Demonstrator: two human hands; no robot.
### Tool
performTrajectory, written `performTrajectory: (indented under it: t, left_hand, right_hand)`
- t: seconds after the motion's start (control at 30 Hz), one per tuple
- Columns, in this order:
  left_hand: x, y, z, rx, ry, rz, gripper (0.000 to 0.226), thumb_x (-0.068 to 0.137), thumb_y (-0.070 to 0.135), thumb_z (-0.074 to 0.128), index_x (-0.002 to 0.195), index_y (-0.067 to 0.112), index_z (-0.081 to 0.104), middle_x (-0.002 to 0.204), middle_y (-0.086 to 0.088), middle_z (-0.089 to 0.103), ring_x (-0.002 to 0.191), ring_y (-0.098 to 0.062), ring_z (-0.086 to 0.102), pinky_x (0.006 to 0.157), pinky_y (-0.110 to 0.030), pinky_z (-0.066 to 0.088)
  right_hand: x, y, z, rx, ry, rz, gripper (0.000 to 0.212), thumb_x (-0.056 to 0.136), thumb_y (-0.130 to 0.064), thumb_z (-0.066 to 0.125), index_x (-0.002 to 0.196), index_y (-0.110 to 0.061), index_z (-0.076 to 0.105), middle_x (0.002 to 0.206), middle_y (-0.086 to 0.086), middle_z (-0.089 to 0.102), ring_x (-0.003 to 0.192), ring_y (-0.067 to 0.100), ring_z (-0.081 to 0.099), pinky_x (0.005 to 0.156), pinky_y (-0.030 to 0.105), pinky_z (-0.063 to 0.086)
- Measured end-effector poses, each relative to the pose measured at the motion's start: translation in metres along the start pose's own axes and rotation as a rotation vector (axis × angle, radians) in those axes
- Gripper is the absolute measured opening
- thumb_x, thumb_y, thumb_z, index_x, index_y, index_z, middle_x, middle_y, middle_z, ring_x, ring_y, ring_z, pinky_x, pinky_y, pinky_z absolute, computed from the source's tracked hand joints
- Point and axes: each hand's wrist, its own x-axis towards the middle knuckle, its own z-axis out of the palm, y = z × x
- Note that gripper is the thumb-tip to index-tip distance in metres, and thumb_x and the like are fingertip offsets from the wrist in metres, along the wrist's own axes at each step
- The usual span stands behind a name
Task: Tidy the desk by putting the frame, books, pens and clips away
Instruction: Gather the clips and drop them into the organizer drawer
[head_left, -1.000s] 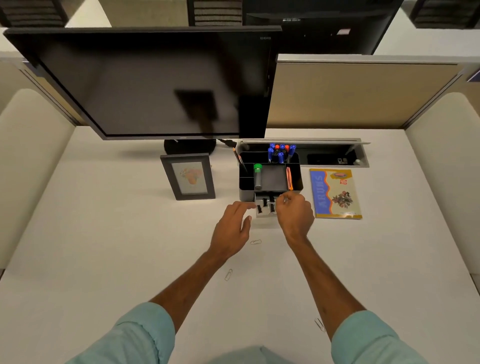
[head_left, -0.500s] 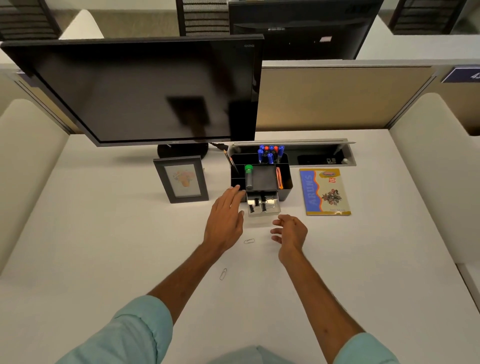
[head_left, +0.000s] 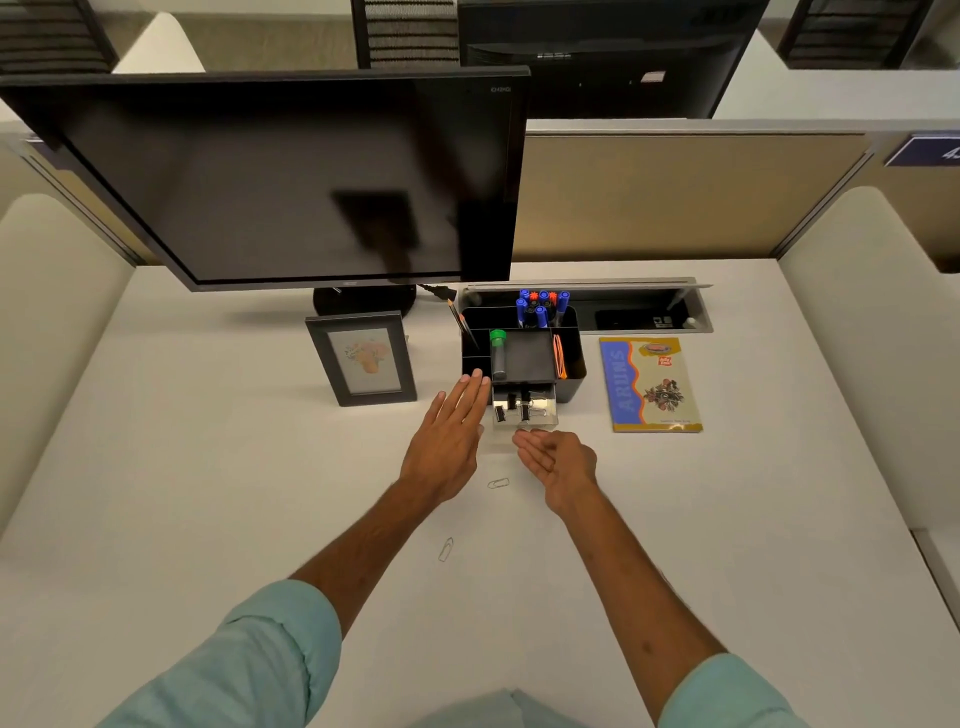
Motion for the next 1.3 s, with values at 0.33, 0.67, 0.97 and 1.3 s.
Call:
performTrajectory:
  t: [0.33,0.67,0.97,1.3]
  left_hand:
    - [-0.001,-0.001,0.005,-0.035,0.002,-0.003,0.065,0.115,0.041,0.022,0.165,0.023,-0.016,0.172,0.005,-0.023,0.159,-0.014,-0.022,0.133,-0.039,0.003]
    - [0.001,0.001,0.007,-0.110,-0.008,-0.022,0.067,0.114,0.045,0.023,0.165,0.025,-0.015,0.172,0.008,-0.024,0.159,-0.012,-0.022,0.133,-0.038,0.003]
    - [0.000,0.001,0.010,-0.106,-0.006,-0.015,0.070,0.114,0.044,0.027,0.165,0.025,-0.017,0.172,0.007,-0.026,0.159,-0.014,-0.023,0.133,-0.042,0.004]
    - [0.000,0.001,0.011,-0.081,-0.014,-0.019,0.073,0.113,0.043,0.031,0.165,0.024,-0.016,0.172,0.005,-0.026,0.159,-0.016,-0.023,0.133,-0.043,0.007]
  right_hand:
    - [0.011,-0.023,0.020,-0.102,0.002,-0.097,0.030,0.106,-0.007,0.052,0.128,0.006,0.067,0.109,0.017,0.080,0.093,0.026,0.081,0.073,0.027,0.066]
    - [0.016,-0.037,0.033,-0.127,-0.057,-0.079,0.029,0.105,-0.005,0.053,0.131,-0.004,0.066,0.121,0.013,0.077,0.100,0.029,0.079,0.086,0.036,0.065]
    - [0.016,-0.010,0.005,-1.266,0.072,-0.582,0.040,0.103,-0.023,0.060,0.142,-0.024,0.064,0.133,0.002,0.071,0.114,0.025,0.071,0.101,0.042,0.058]
    - [0.020,-0.003,0.006,-1.958,0.058,-0.744,0.080,0.106,-0.022,0.059,0.167,-0.039,0.011,0.163,0.008,0.043,0.114,0.027,0.071,0.087,0.038,0.060]
